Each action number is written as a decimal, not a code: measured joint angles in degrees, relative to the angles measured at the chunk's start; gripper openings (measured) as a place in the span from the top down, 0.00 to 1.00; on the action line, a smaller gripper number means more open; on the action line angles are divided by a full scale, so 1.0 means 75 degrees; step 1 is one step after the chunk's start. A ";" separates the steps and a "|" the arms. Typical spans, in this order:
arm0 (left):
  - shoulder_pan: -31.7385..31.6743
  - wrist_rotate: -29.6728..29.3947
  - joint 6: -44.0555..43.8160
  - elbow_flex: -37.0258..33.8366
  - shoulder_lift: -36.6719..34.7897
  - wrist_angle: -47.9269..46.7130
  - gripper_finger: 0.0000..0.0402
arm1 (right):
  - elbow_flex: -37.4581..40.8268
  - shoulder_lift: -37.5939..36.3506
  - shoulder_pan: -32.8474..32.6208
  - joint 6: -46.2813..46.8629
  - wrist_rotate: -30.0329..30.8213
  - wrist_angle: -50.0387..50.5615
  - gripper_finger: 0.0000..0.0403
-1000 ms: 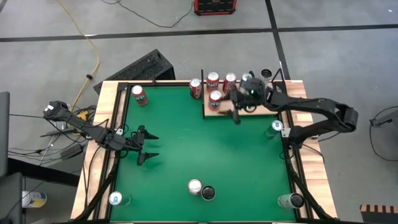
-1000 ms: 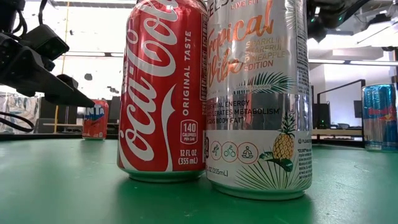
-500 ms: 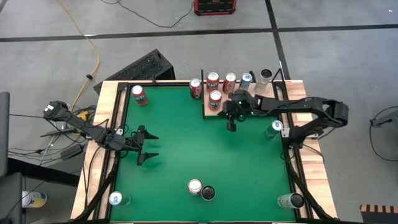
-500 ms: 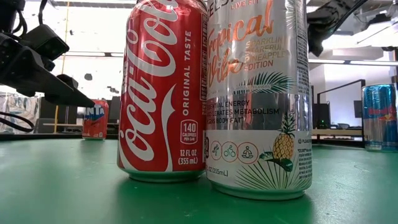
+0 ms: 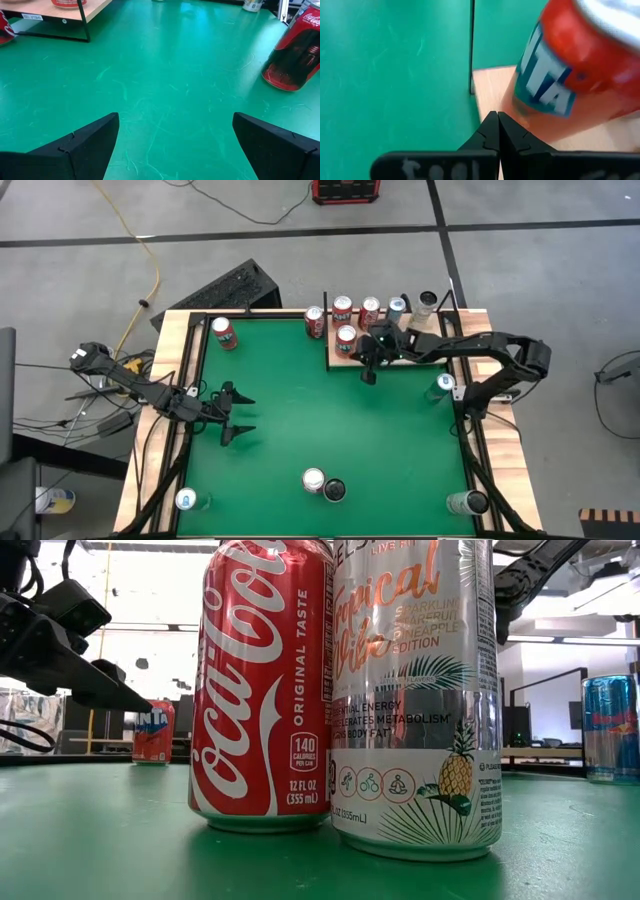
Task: Place canned beverage on shelf
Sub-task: Put the bottom red soda can on the shelf aligned with the other red soda can, then move the bottom red white soda can near the shelf
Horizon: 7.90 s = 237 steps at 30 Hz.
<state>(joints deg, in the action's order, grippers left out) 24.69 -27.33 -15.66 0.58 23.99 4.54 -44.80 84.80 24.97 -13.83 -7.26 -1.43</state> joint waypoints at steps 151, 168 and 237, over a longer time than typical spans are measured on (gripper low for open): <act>-0.0084 -0.1472 -0.2533 0.0071 0.0003 0.1353 0.06 | 0.0913 -0.2026 -0.7778 0.2308 0.4645 -0.0464 0.95; -0.4799 -0.1586 -0.2682 0.5985 0.2334 -0.5904 0.10 | 0.1172 -0.2029 -0.7614 0.1834 0.4581 -0.0878 0.95; -0.7583 0.5223 0.2843 0.7231 0.7063 0.0206 0.10 | 0.1798 -0.2023 -0.5960 0.1415 0.3509 -0.0641 0.93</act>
<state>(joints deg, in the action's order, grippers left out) -32.18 11.84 5.67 54.81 76.97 6.08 -31.31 69.63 -19.73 -3.21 19.06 -6.24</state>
